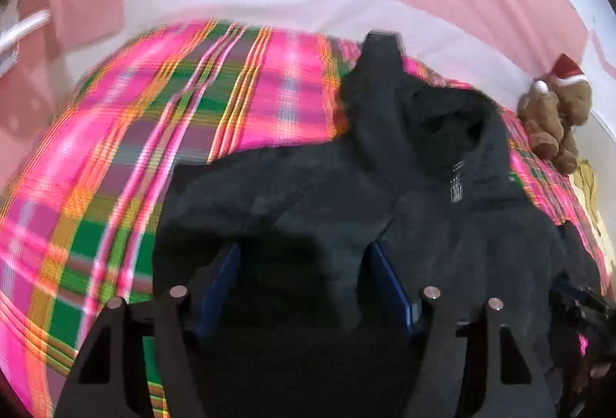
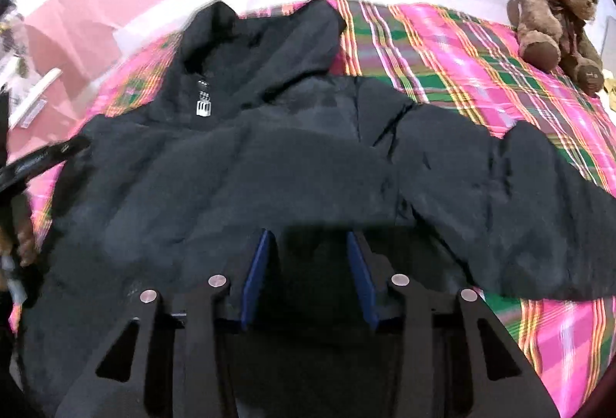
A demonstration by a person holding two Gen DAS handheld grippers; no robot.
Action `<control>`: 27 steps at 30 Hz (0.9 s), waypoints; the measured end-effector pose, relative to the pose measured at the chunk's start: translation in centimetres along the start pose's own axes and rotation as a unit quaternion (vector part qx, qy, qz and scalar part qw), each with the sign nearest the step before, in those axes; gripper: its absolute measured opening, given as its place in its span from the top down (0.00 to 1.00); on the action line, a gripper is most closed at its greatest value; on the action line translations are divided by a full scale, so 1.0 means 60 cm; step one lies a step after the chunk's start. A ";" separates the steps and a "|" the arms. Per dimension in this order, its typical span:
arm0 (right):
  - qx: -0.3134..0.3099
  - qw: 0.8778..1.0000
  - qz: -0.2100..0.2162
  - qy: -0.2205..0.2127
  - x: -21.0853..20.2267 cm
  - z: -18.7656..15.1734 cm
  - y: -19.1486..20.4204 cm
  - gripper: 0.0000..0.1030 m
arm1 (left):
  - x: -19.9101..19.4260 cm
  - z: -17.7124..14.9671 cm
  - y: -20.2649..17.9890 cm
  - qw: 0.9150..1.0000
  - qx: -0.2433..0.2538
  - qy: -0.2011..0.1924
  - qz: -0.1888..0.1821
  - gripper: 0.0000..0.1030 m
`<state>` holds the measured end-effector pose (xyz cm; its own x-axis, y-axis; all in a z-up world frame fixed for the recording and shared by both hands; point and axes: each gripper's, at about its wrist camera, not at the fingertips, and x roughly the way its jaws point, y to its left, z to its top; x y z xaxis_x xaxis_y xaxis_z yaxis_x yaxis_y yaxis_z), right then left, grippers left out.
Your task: Fold large clothes
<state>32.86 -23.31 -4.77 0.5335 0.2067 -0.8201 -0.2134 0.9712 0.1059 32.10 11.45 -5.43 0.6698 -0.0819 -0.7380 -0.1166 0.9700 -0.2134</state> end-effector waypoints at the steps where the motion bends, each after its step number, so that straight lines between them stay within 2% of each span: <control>1: 0.002 1.000 -0.002 0.004 0.014 0.005 -0.004 0.58 | 0.002 -0.006 0.005 1.000 -0.005 -0.002 -0.006 0.31; 5: 0.015 1.000 -0.005 0.009 0.047 0.018 -0.024 0.58 | 0.001 -0.016 -0.002 1.000 0.002 -0.006 0.000 0.31; 8: 0.014 1.000 -0.012 0.016 0.033 0.022 -0.020 0.58 | -0.026 -0.009 -0.002 1.000 0.005 -0.004 -0.010 0.31; 10: 0.018 1.000 -0.008 0.001 0.003 0.030 -0.019 0.58 | -0.048 0.009 0.003 0.999 0.011 -0.025 -0.020 0.31; 12: 0.017 1.000 -0.009 -0.023 -0.020 0.048 -0.021 0.58 | -0.056 0.033 0.003 0.999 0.022 -0.046 -0.004 0.31; 14: 0.018 0.999 -0.011 -0.034 -0.024 0.071 -0.021 0.58 | -0.038 0.053 0.012 0.999 0.018 -0.044 0.014 0.31; 17: 0.015 1.000 -0.020 -0.011 0.022 0.089 -0.022 0.58 | 0.018 0.057 0.033 0.999 0.005 -0.012 0.035 0.31; 20: 0.019 0.999 -0.019 0.026 0.086 0.079 -0.032 0.58 | 0.041 0.035 0.037 0.999 0.014 -0.016 0.037 0.31; 22: 0.028 0.999 -0.011 0.018 0.097 0.069 -0.040 0.58 | 0.041 0.026 0.034 0.999 0.019 -0.025 0.039 0.31; 27: 0.017 1.000 -0.024 0.010 0.099 0.064 -0.032 0.58 | 0.034 0.024 0.035 0.999 0.019 -0.028 0.041 0.31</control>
<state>39.58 -23.49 -7.71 0.5267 0.1573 -0.8354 -0.1602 0.9835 0.0842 34.28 13.65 -6.46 0.6997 0.0106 -0.7144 -0.1463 0.9808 -0.1287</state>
